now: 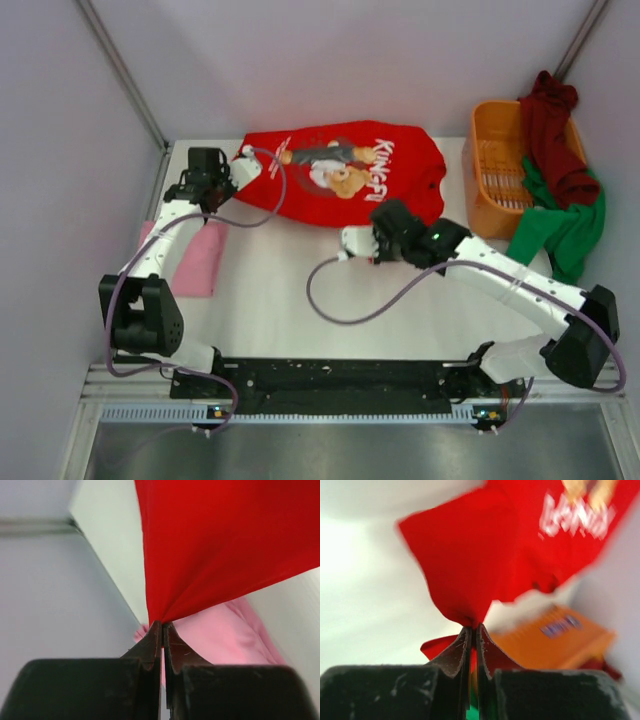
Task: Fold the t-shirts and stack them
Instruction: Flatten out the tshirt, then fold the flattened tshirt in 1/3 of the way
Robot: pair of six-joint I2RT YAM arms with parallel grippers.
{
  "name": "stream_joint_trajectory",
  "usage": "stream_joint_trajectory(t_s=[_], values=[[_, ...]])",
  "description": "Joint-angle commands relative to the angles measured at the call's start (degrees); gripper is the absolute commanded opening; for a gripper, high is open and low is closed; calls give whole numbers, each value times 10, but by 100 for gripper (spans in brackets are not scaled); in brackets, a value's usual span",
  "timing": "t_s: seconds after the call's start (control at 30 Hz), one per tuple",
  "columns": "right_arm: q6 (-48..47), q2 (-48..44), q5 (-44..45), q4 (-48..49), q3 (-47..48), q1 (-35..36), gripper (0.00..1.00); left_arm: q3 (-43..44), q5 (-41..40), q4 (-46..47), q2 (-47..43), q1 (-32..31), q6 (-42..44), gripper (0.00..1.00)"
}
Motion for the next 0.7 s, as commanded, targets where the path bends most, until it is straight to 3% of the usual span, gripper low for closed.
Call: stream_joint_trajectory(t_s=[0.0, 0.17, 0.37, 0.53, 0.67], values=[[117, 18, -107, -64, -46, 113, 0, -117, -52, 24, -57, 24, 26, 0], [177, 86, -153, -94, -90, 128, 0, -179, -30, -13, -68, 36, 28, 0], [172, 58, -224, -187, -119, 132, 0, -206, 6, -107, -103, 42, 47, 0], [171, 0, -160, -224, -140, 104, 0, -196, 40, -195, -116, 42, 41, 0], [110, -32, -86, -109, -151, 43, 0, -178, 74, -169, -111, 41, 21, 0]])
